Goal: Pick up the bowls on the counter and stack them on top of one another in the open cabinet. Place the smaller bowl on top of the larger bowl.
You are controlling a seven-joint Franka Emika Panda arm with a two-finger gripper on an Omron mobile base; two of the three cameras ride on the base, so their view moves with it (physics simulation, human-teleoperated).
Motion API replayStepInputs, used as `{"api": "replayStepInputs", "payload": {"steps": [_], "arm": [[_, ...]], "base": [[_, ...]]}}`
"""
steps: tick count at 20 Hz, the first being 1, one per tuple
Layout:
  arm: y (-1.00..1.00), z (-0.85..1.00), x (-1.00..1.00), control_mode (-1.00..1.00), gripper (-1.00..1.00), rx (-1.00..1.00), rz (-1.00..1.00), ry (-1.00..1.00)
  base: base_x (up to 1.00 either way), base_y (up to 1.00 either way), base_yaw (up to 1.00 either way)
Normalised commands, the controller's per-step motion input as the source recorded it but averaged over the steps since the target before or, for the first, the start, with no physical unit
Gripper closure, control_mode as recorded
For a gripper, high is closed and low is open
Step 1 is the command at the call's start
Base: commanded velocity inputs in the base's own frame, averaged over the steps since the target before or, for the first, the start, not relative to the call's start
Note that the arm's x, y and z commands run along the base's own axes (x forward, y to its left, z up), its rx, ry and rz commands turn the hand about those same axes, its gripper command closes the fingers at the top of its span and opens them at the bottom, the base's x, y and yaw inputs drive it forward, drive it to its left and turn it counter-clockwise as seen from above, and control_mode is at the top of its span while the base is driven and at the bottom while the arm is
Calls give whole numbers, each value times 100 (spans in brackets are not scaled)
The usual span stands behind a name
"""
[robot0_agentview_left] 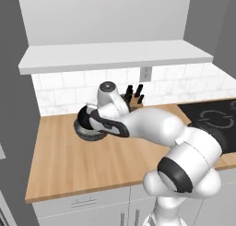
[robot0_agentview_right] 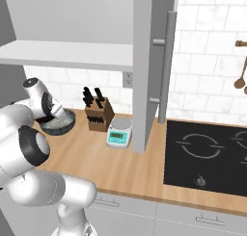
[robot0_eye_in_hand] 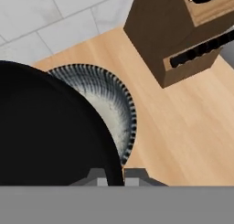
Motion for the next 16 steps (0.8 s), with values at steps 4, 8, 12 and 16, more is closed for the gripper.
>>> {"api": "replayStepInputs", "payload": {"steps": [4,8,12,16], "arm": [[0,-28,47,-100,100,0,-1,1],[0,-28,40,-100,100,0,-3,0],[1,-33,37,-100,-100,0,-2,0],[6,-18,38,-100,-100,0,-2,-2]], "base": [[0,0,0],[0,0,0],[0,0,0],[0,0,0]]}}
